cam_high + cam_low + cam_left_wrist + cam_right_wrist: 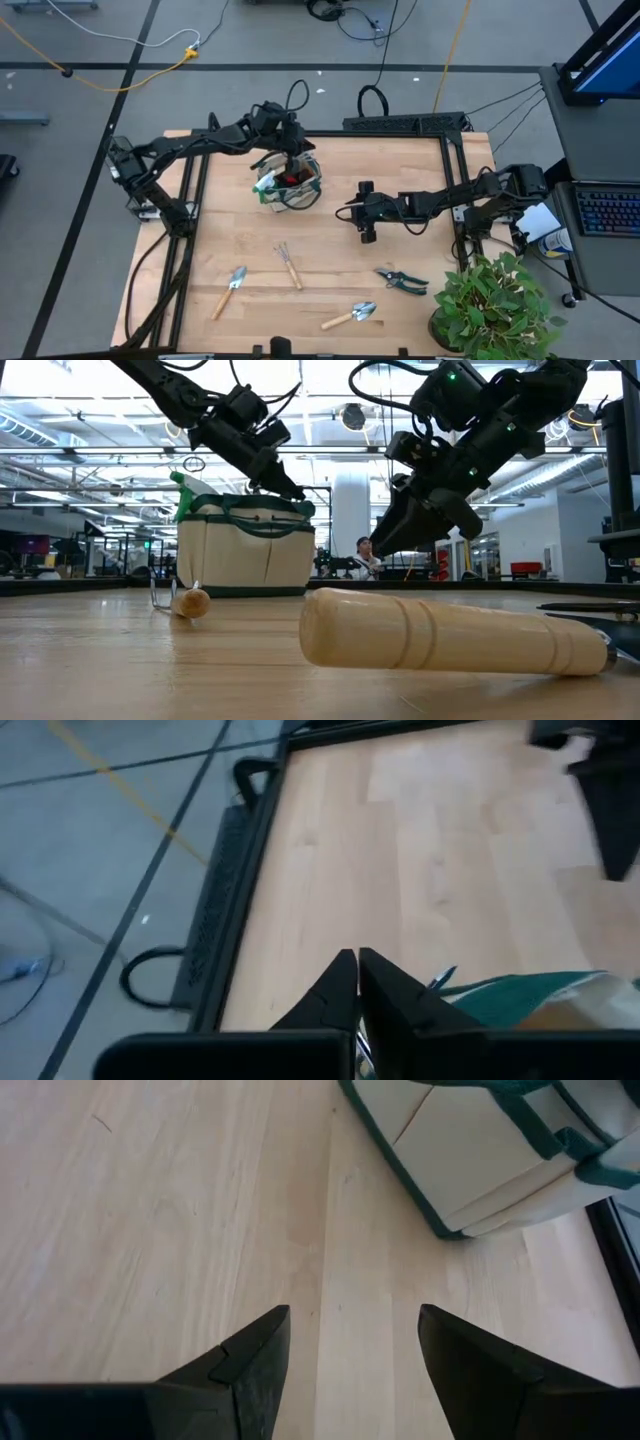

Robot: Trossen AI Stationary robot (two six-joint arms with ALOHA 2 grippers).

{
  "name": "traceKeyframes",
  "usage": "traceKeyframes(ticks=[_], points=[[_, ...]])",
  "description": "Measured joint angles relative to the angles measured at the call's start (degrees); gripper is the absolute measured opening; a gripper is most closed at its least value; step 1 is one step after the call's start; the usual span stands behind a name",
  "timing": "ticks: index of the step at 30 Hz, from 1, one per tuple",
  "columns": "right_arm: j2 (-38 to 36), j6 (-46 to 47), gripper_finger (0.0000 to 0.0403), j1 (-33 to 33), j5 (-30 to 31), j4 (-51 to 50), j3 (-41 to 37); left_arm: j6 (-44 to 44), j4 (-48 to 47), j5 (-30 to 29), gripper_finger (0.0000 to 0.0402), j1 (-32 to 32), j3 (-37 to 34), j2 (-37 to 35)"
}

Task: Pick & Place Garden tools in Gardening bag
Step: Put the top hand rake into the gardening bag

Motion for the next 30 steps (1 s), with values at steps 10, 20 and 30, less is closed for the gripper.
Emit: traceKeyframes(ticks=[10, 20, 30], points=[[0.00, 0.03, 0.0212, 0.00, 0.00, -0.02, 0.00, 0.31, -4.50, -9.02, 0.0007, -3.07, 0.00, -6.88], [0.00, 0.02, 0.0212, 0.00, -0.01, -0.07, 0.00, 0.26, -12.16, -32.37, 0.0004, -12.50, 0.00, -11.86], [0.00, 0.04, 0.0212, 0.00, -0.13, -0.09, 0.00, -7.34, -21.57, -32.57, 0.0030, -14.11, 0.00, -11.95]])
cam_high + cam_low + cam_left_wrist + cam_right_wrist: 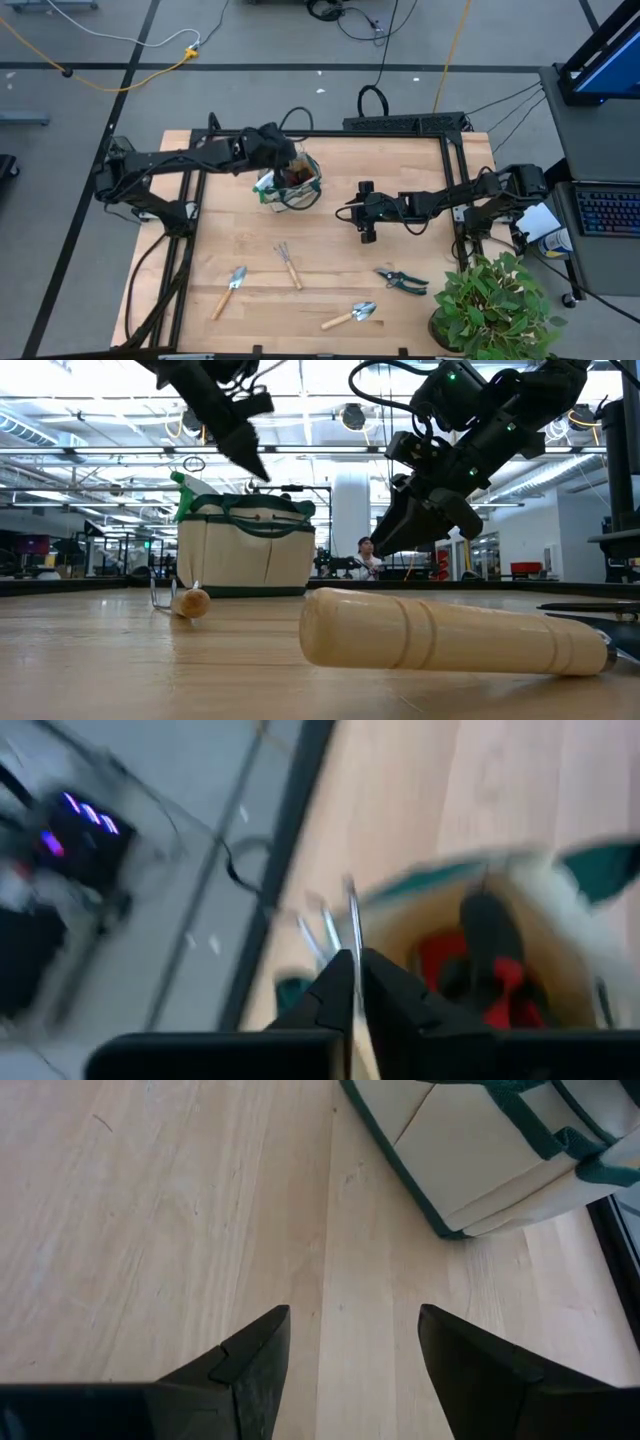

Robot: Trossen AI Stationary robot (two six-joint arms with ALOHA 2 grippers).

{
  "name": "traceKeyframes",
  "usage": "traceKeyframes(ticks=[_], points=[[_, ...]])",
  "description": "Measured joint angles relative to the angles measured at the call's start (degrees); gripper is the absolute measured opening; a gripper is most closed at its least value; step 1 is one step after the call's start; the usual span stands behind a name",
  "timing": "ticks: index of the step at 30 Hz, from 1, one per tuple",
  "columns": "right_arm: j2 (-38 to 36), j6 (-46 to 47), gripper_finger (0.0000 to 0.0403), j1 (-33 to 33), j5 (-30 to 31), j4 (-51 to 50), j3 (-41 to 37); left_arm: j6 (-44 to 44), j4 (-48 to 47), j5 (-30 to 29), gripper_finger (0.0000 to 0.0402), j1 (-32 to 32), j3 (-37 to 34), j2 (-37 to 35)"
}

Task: Pick & Place Garden tools in Gardening bag
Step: Put the top hand rake into the gardening bag

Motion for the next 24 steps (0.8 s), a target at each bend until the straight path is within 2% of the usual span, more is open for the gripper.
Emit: traceKeyframes(ticks=[2, 6, 10, 14, 19, 21, 24], points=[[0.00, 0.26, 0.0212, 0.00, -0.02, 0.00, 0.00, -3.00, -3.36, 3.11, 0.0050, 1.54, 0.00, 0.09], [0.00, 0.59, 0.0212, 0.00, -0.03, 0.00, 0.00, -6.61, -4.32, 8.53, 0.0096, 4.05, -0.03, 2.14], [0.00, 0.62, 0.0212, 0.00, -0.04, -0.04, 0.00, -6.77, -2.04, 8.58, 0.0130, 5.04, 0.02, 5.22], [0.00, 0.64, 0.0212, 0.00, -0.04, -0.46, -0.02, -6.58, -1.95, 7.24, 0.0144, 5.43, 0.00, 8.29], [0.00, 0.64, 0.0212, 0.00, -0.04, -0.50, -0.02, -5.16, -1.77, 2.29, 0.0129, 5.47, 0.00, 9.16], [0.00, 0.64, 0.0212, 0.00, -0.04, -0.42, -0.02, -5.20, -0.25, 2.07, 0.0107, 5.30, 0.00, 9.14], [0.00, 0.64, 0.0212, 0.01, -0.04, -0.37, -0.02, -4.40, 1.28, 3.28, 0.0053, 5.19, 0.00, 9.12]])
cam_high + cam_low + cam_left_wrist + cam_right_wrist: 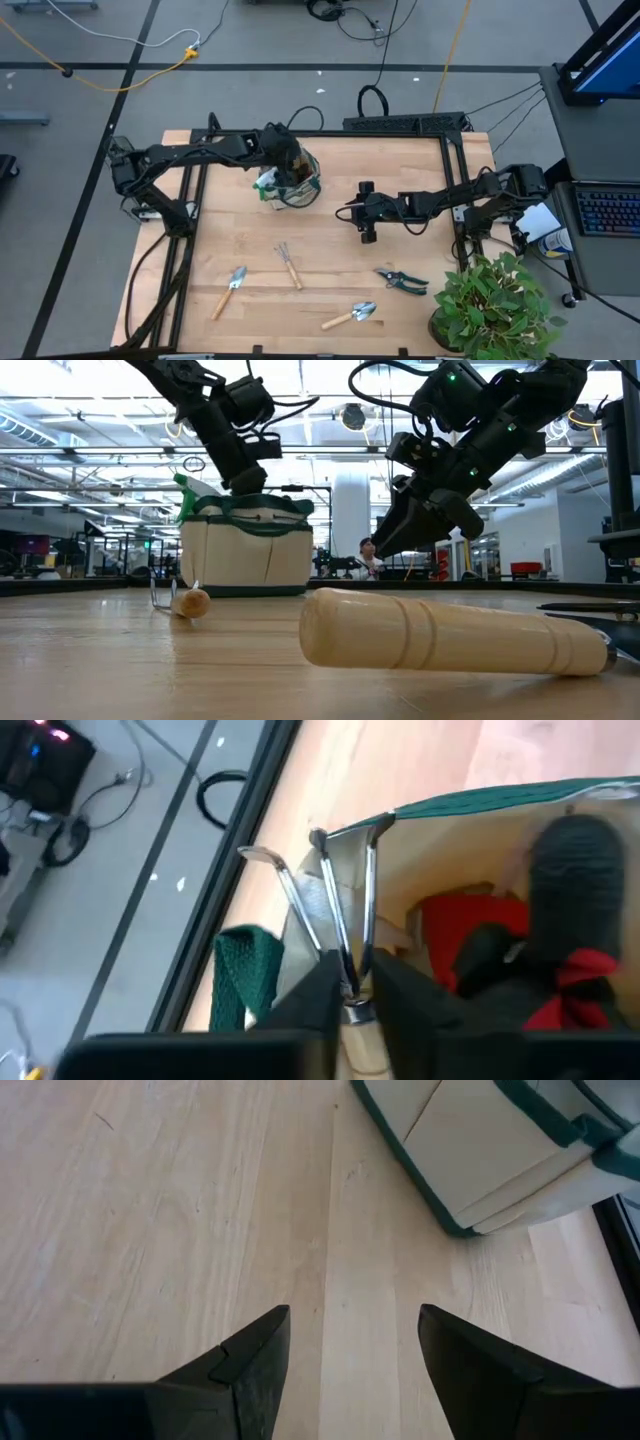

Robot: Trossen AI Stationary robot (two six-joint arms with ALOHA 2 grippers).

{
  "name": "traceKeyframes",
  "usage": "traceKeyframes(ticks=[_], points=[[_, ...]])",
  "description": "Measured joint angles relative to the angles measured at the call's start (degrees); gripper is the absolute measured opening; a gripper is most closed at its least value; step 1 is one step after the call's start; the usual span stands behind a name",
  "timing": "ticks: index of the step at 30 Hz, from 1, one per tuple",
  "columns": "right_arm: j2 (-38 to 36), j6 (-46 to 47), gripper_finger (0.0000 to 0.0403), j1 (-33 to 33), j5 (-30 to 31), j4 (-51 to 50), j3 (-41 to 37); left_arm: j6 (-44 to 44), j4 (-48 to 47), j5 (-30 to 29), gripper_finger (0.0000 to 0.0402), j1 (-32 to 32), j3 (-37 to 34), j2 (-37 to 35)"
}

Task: Pick & Place Garden tools in Gardening bag
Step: Put the top hand rake into the gardening bag, then put the hand rake into the gardening bag

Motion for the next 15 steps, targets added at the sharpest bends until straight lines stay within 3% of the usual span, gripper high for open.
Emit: traceKeyframes(ticks=[3, 11, 15], points=[[0.00, 0.00, 0.0212, -0.01, 0.00, 0.00, 0.00, -0.11, 0.76, 0.89, 0.0010, 0.04, 0.00, 0.00], [0.00, 0.00, 0.0212, -0.01, -0.02, -0.02, 0.00, -1.91, 0.96, -3.63, 0.0005, -2.62, 0.00, -1.07], [0.00, 0.00, 0.0212, -0.01, -0.02, 0.02, 0.00, -2.12, -0.24, -2.55, 0.0010, -3.74, -0.02, -0.83]])
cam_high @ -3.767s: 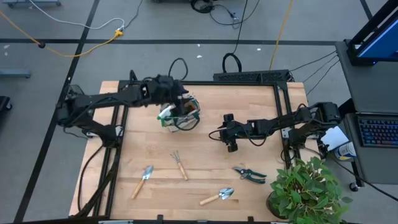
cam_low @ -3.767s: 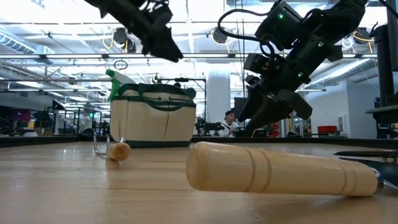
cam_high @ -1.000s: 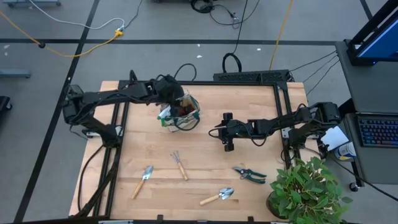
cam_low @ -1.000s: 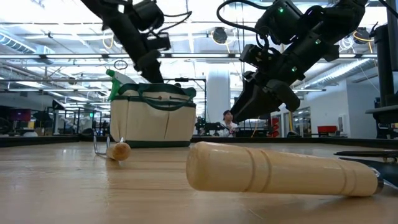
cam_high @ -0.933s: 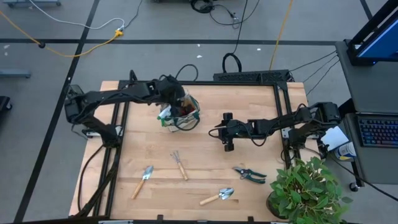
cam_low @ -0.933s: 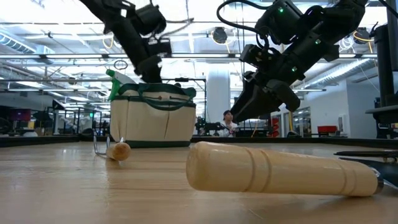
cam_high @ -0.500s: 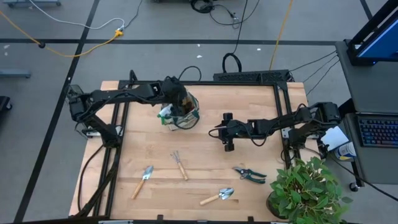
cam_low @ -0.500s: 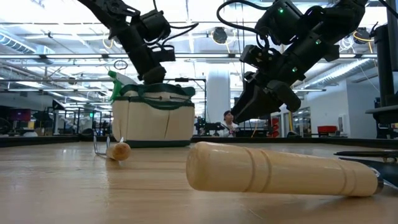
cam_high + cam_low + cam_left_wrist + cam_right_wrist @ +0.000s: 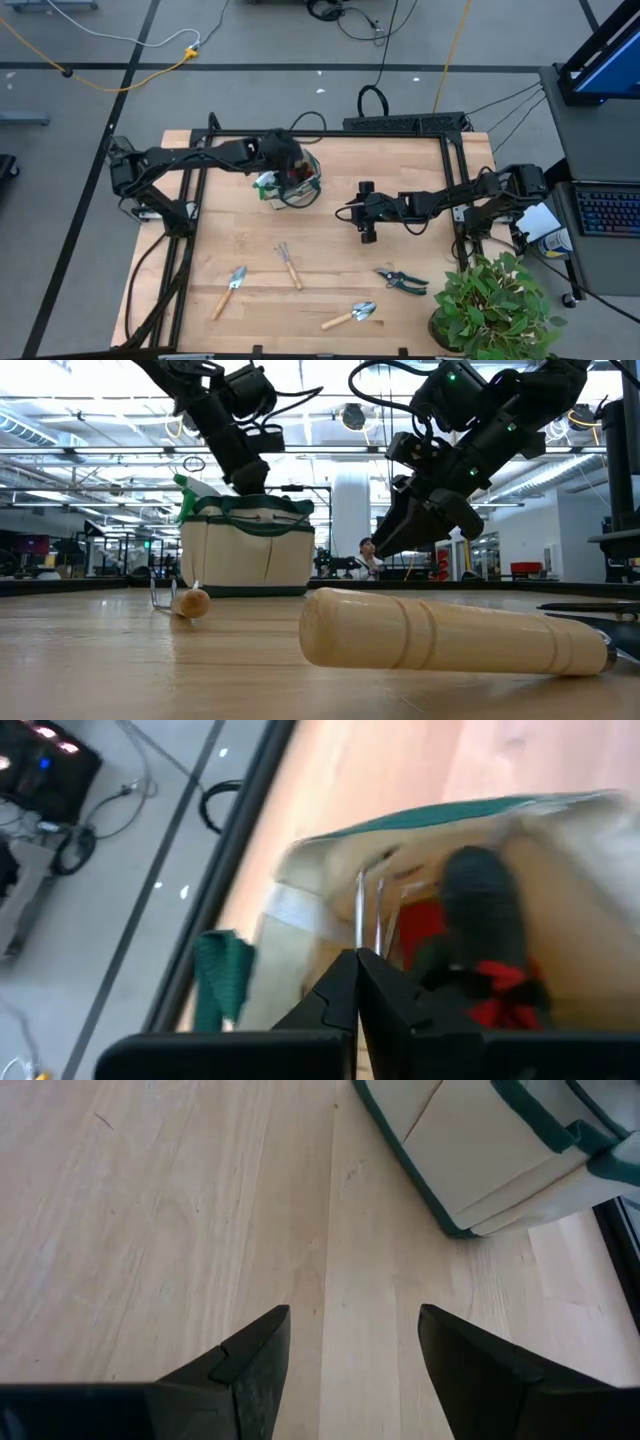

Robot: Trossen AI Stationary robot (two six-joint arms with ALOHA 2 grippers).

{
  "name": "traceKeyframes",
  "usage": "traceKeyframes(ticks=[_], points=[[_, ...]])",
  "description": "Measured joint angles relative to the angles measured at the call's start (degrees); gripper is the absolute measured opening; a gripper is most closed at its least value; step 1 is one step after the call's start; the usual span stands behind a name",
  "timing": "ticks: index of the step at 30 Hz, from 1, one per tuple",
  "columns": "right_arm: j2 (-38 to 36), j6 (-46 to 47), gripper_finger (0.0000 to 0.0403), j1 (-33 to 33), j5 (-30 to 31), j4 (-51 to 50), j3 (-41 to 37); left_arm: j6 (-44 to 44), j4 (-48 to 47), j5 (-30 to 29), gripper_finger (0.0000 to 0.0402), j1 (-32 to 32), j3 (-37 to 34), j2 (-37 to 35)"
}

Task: Pick & Place Garden tools in Gardening bag
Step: Put the hand rake into the gardening bag

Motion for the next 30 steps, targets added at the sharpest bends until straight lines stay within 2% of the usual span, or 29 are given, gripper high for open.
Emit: traceKeyframes(ticks=[3, 6, 9, 13, 15, 18, 21, 23, 25, 30], points=[[0.00, 0.00, 0.0212, 0.00, 0.00, 0.00, 0.00, 1.19, -0.82, 0.94, 0.0006, -0.20, 0.00, -0.09], [0.00, 0.29, 0.0212, 0.01, 0.00, 0.00, 0.00, 0.45, -0.23, -1.92, 0.0008, -0.20, 0.00, -0.38], [0.00, 0.42, 0.0212, 0.00, 0.00, -0.02, 0.00, 0.33, 0.10, -4.64, 0.0019, -0.16, 0.00, -2.50], [0.02, 0.42, 0.0212, 0.00, 0.00, 0.00, 0.00, -0.43, -0.45, -4.83, 0.0021, -1.36, -0.09, -6.36], [0.00, 0.42, 0.0212, 0.00, 0.00, 0.05, 0.00, -2.17, 0.03, -3.68, 0.0015, -2.36, 0.03, -9.09], [0.00, 0.43, 0.0212, 0.14, -0.84, 0.67, 0.00, -5.02, -1.60, 1.31, 0.0004, -3.84, 0.02, -13.29], [0.00, 0.51, 0.0212, 0.22, -6.18, 2.37, 0.00, -6.39, -3.05, 8.92, 0.0009, -5.57, 0.02, -16.87], [0.00, 0.52, 0.0212, 0.22, -10.28, 4.91, 0.00, -4.11, -5.74, 12.20, 0.0022, -7.26, 0.02, -18.41], [0.00, 0.50, 0.0212, 0.24, -12.86, 7.12, 0.00, -1.56, -9.09, 13.04, 0.0041, -9.28, 0.02, -19.12], [0.00, 0.50, 0.0212, 0.22, -13.30, 10.38, 0.00, -0.34, -14.37, 13.26, 0.0102, -15.00, 0.02, -18.65]])
